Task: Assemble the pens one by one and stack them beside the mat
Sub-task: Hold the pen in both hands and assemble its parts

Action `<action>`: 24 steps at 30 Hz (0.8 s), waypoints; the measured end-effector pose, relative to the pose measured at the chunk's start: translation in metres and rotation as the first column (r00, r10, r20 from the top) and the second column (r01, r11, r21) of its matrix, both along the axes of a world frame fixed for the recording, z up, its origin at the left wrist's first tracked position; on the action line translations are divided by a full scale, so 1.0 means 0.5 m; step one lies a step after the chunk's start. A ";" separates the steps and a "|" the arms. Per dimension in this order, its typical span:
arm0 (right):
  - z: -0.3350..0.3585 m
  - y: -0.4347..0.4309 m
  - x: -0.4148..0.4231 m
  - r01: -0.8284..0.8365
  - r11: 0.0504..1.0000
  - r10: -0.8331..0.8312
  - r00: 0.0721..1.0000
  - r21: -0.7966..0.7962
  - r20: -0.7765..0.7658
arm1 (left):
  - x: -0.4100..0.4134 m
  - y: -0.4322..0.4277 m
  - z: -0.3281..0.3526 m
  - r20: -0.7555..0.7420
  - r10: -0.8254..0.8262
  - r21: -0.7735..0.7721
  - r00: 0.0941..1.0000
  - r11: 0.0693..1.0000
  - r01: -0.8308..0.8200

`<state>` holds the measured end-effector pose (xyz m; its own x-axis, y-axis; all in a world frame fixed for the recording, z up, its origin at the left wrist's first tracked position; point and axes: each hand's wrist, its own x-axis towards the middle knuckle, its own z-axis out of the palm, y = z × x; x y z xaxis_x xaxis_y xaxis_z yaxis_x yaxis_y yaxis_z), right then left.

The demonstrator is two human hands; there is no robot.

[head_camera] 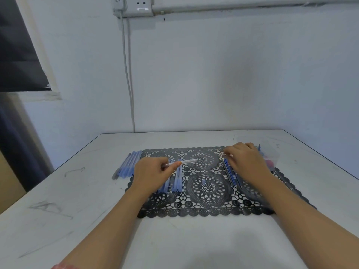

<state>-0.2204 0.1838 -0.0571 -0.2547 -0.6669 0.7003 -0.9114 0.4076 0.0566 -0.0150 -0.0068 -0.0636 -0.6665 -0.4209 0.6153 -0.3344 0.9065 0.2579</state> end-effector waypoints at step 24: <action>-0.008 0.013 -0.019 0.101 0.932 -0.152 0.981 0.348 0.122 | 0.000 -0.002 -0.003 0.007 -0.004 0.010 1.000 1.000 0.004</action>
